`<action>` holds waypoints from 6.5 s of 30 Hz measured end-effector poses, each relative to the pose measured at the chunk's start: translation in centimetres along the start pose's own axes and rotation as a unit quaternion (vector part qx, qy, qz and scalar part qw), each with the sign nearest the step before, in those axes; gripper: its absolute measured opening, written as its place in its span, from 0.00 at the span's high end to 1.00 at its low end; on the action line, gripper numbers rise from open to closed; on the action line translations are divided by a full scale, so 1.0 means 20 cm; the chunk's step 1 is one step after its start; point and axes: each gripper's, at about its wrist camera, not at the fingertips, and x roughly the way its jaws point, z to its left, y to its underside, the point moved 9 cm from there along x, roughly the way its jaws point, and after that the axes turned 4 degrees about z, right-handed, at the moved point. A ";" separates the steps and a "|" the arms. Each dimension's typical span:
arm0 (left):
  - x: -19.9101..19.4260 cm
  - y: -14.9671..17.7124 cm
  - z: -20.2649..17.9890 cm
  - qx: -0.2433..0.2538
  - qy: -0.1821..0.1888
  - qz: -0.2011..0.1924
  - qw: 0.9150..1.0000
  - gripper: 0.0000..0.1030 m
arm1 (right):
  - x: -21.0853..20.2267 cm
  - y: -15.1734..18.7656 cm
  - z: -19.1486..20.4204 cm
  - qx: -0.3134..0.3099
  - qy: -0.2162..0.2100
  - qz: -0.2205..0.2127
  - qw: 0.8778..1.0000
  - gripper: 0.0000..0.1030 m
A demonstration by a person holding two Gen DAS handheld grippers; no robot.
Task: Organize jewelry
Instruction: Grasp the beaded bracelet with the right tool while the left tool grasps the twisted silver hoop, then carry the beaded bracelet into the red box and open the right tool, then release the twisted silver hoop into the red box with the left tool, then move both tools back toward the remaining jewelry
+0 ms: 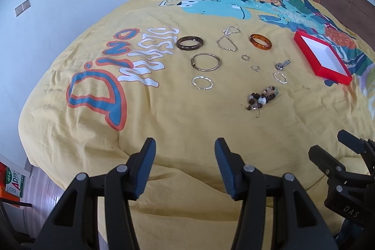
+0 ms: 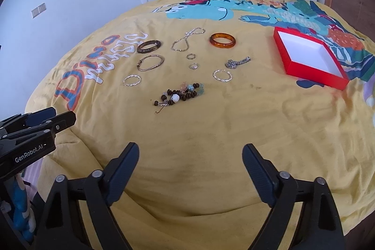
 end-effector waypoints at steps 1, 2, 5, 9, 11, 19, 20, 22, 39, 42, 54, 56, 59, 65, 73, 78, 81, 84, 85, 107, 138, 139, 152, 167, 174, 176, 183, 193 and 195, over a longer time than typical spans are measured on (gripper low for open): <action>0.01 0.00 0.00 -0.003 0.002 0.002 1.000 0.51 | 0.01 0.00 0.00 0.001 -0.002 0.002 1.000 0.18; 0.02 0.01 0.01 -0.007 0.006 0.007 1.000 0.51 | 0.02 0.00 0.00 0.003 -0.004 0.004 1.000 0.19; 0.06 0.00 0.04 -0.017 0.007 0.015 1.000 0.51 | 0.05 -0.02 0.00 0.012 -0.016 0.011 1.000 0.22; 0.11 -0.03 0.06 -0.027 0.014 0.023 0.999 0.51 | 0.11 -0.05 0.00 0.022 -0.032 0.019 0.999 0.26; 0.15 -0.06 0.07 -0.029 0.015 0.029 0.999 0.51 | 0.15 -0.08 0.00 0.032 -0.043 0.026 0.998 0.26; 0.35 -0.22 0.07 -0.044 0.038 0.052 0.997 0.51 | 0.40 -0.22 0.05 0.052 -0.087 0.059 0.993 0.27; 0.37 -0.23 0.07 -0.047 0.043 0.055 0.996 0.51 | 0.43 -0.23 0.06 0.054 -0.091 0.064 0.992 0.27; 0.43 -0.28 0.04 -0.050 0.058 0.063 0.995 0.51 | 0.51 -0.24 0.07 0.060 -0.098 0.076 0.990 0.27; 0.80 -0.42 -0.10 -0.036 0.074 0.099 0.992 0.51 | 0.78 -0.39 0.05 0.050 -0.098 0.074 0.991 0.30; 0.81 -0.43 -0.11 -0.033 0.070 0.095 0.993 0.52 | 0.79 -0.41 0.03 0.044 -0.085 0.069 0.993 0.44; 0.75 -0.45 -0.06 -0.064 0.099 0.083 0.990 0.66 | 0.71 -0.41 -0.05 0.034 -0.095 0.062 0.993 0.85; 0.72 -0.45 -0.05 -0.068 0.102 0.079 0.989 0.66 | 0.69 -0.41 -0.04 0.031 -0.097 0.060 0.993 0.85; 0.68 -0.45 -0.03 -0.070 0.103 0.073 0.990 0.66 | 0.64 -0.39 -0.03 0.027 -0.101 0.055 0.993 0.89; 0.55 -0.47 -0.07 -0.059 0.108 0.058 0.991 0.66 | 0.49 -0.40 -0.06 0.031 -0.109 0.034 0.993 0.89; 0.36 -0.58 -0.37 -0.018 0.150 0.036 0.988 0.66 | 0.24 -0.47 -0.31 0.056 -0.099 -0.014 0.993 0.89; 0.29 -0.67 -0.73 0.021 0.196 0.035 0.980 0.66 | 0.10 -0.60 -0.66 0.063 -0.054 -0.044 0.996 0.89; 0.28 -0.75 -0.98 0.047 0.221 0.036 0.973 0.66 | 0.07 -0.70 -0.91 0.066 -0.018 -0.054 0.996 0.89; 0.27 -0.86 -1.26 0.072 0.245 0.029 0.966 0.66 | 0.08 -0.80 -1.15 0.070 0.016 -0.062 0.995 0.89; 0.28 -0.90 -1.35 0.080 0.250 0.027 0.965 0.66 | 0.09 -0.83 -1.20 0.073 0.022 -0.063 0.995 0.89; 0.78 -0.84 -2.16 0.188 0.203 0.099 0.956 0.65 | 0.55 -0.71 -1.91 0.125 0.091 0.019 0.988 0.71; 0.10 -0.72 -0.87 0.108 0.138 0.010 0.985 0.58 | -0.15 -0.60 -0.98 0.076 0.026 -0.054 0.995 0.48; 0.09 -0.70 -0.81 0.100 0.135 0.008 0.986 0.58 | -0.16 -0.59 -0.95 0.075 0.024 -0.054 0.995 0.48; -0.26 -0.53 -0.16 0.019 0.090 -0.041 0.995 0.58 | -0.49 -0.52 -0.43 0.023 -0.010 -0.097 0.995 0.48; -0.12 -0.45 0.22 -0.050 0.061 -0.021 0.997 0.58 | -0.28 -0.58 -0.07 -0.031 -0.061 -0.073 0.995 0.48; 0.17 -0.51 0.23 -0.058 0.047 0.005 0.997 0.58 | 0.06 -0.56 -0.10 -0.023 -0.069 -0.023 0.997 0.48; 0.26 -0.52 0.22 -0.063 0.049 0.017 0.997 0.58 | 0.18 -0.53 -0.14 -0.014 -0.068 -0.002 0.998 0.48; 0.52 -0.59 0.19 -0.075 0.054 0.049 0.994 0.58 | 0.48 -0.52 -0.24 0.003 -0.065 0.043 0.997 0.48; 0.80 -0.70 0.11 -0.077 0.053 0.074 0.993 0.58 | 0.72 -0.58 -0.31 0.011 -0.070 0.064 0.995 0.48; 0.85 -0.71 0.10 -0.077 0.053 0.080 0.992 0.58 | 0.74 -0.58 -0.33 0.009 -0.069 0.067 0.995 0.48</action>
